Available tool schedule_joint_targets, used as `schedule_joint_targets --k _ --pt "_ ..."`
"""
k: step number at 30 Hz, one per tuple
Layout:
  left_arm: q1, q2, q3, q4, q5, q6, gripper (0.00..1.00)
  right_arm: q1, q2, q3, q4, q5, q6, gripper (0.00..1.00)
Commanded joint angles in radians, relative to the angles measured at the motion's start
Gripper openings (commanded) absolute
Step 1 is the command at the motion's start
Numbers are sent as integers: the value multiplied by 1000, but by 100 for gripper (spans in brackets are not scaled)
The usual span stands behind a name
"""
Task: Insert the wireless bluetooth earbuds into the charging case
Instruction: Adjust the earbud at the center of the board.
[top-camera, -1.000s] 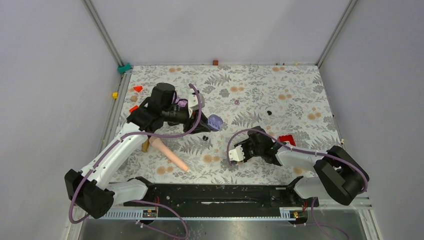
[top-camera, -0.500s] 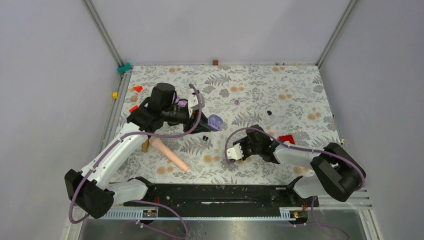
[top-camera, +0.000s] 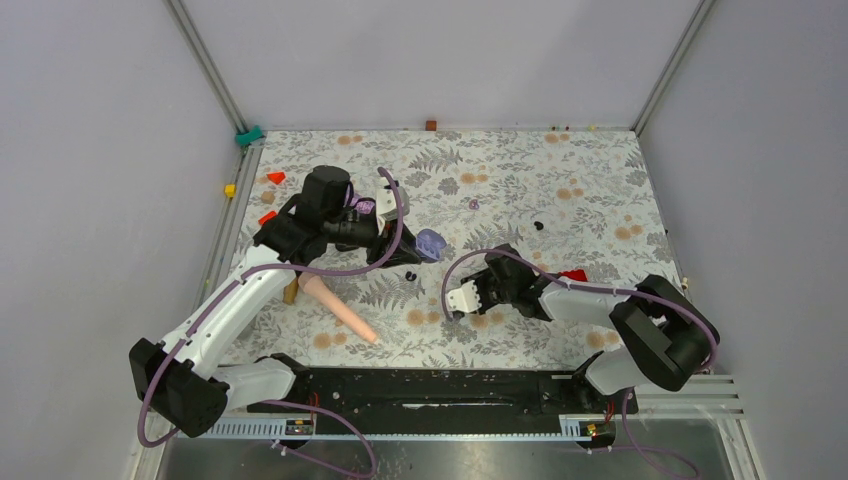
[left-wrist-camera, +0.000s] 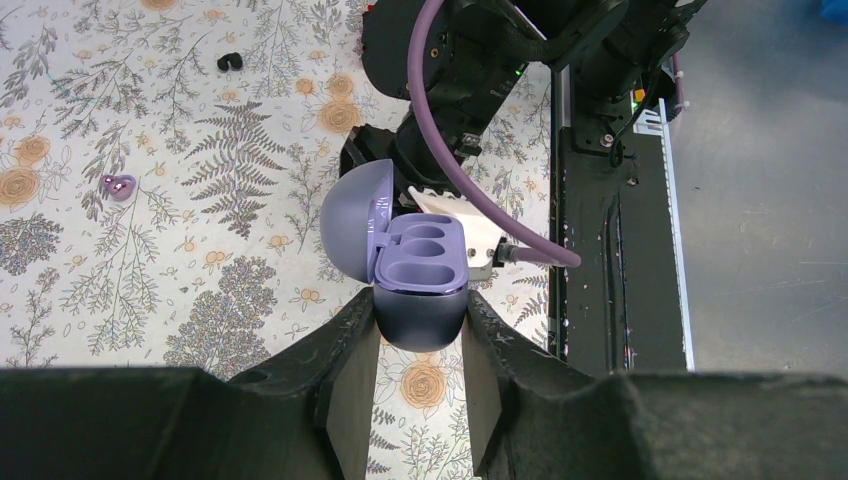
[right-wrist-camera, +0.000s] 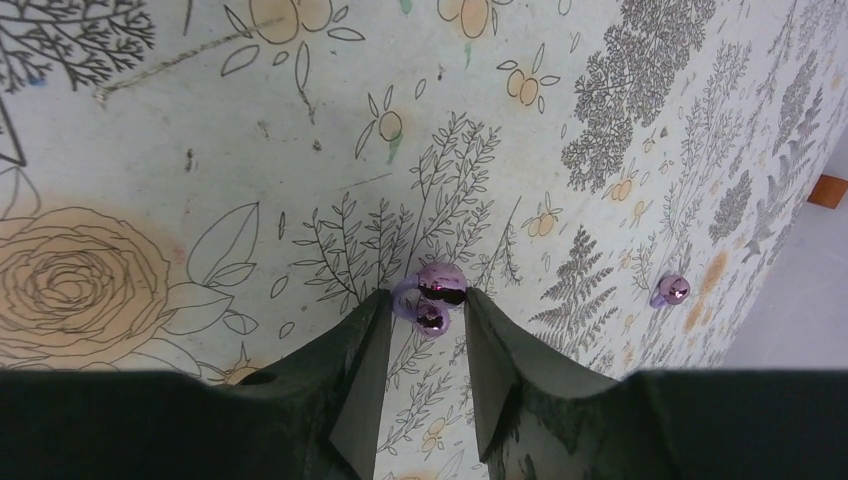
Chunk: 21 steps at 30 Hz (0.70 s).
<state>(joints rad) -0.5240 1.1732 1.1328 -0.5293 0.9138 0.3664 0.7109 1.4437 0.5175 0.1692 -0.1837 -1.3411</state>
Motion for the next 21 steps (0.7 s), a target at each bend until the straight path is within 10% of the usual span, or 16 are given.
schedule_joint_targets --k 1,21 --pt "-2 -14 45 30 3 8 3 9 47 1 -82 39 53 40" --pt "-2 -14 42 32 4 7 3 9 24 -4 119 160 228 40"
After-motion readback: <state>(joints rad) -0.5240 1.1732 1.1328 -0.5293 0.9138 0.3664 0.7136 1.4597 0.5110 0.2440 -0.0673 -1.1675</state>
